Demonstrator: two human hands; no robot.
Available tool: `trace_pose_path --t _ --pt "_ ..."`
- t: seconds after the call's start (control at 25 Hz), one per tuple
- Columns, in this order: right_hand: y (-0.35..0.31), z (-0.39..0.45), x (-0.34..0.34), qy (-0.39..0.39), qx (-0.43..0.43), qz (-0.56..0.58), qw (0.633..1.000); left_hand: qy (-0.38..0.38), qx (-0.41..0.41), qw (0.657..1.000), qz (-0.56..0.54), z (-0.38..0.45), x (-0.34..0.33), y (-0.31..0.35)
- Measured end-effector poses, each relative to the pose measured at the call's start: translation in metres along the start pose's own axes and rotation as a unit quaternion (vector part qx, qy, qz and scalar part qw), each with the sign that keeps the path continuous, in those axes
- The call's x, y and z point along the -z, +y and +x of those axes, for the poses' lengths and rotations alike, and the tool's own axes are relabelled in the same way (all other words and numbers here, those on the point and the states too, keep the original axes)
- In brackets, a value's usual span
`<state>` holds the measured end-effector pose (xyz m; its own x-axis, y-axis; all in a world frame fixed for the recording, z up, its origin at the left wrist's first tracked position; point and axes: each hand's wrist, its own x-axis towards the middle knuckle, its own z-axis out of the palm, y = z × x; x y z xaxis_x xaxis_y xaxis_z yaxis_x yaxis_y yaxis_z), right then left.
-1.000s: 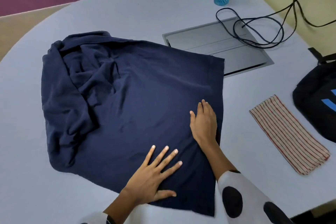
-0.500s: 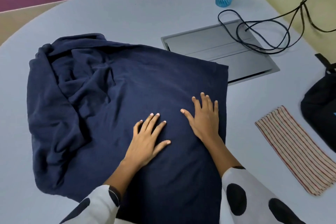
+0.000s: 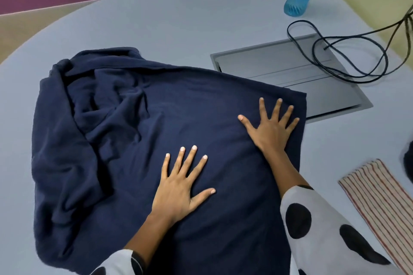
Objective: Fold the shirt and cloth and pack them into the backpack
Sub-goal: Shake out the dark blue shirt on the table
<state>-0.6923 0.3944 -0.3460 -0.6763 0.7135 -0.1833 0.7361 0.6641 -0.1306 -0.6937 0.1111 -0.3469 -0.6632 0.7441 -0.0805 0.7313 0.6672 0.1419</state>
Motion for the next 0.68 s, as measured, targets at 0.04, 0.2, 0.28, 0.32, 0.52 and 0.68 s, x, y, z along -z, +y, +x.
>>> trace_pose_path --t 0.04,0.2,0.28,0.32,0.52,0.68 --pt "-0.001 0.002 -0.002 0.004 0.009 -0.021 1.000 -0.005 0.002 1.000 0.000 0.002 0.001 0.000" --pt "0.004 0.010 -0.002 0.025 0.012 -0.040 0.999 0.000 -0.028 0.998 -0.060 0.001 0.005 -0.013" --pt "0.007 0.016 0.003 0.010 -0.002 -0.046 0.999 0.037 -0.010 0.997 -0.063 -0.012 0.008 -0.043" --pt "0.006 0.017 0.006 0.006 -0.016 -0.046 0.999 0.068 0.019 0.996 -0.049 -0.021 0.010 -0.064" --pt "-0.093 -0.061 -0.015 0.087 0.156 0.063 0.982 0.104 0.189 0.976 0.038 -0.071 0.031 -0.140" --pt "-0.147 -0.134 -0.055 0.020 0.309 -0.004 0.951 0.033 0.266 0.955 0.123 -0.102 0.040 -0.161"
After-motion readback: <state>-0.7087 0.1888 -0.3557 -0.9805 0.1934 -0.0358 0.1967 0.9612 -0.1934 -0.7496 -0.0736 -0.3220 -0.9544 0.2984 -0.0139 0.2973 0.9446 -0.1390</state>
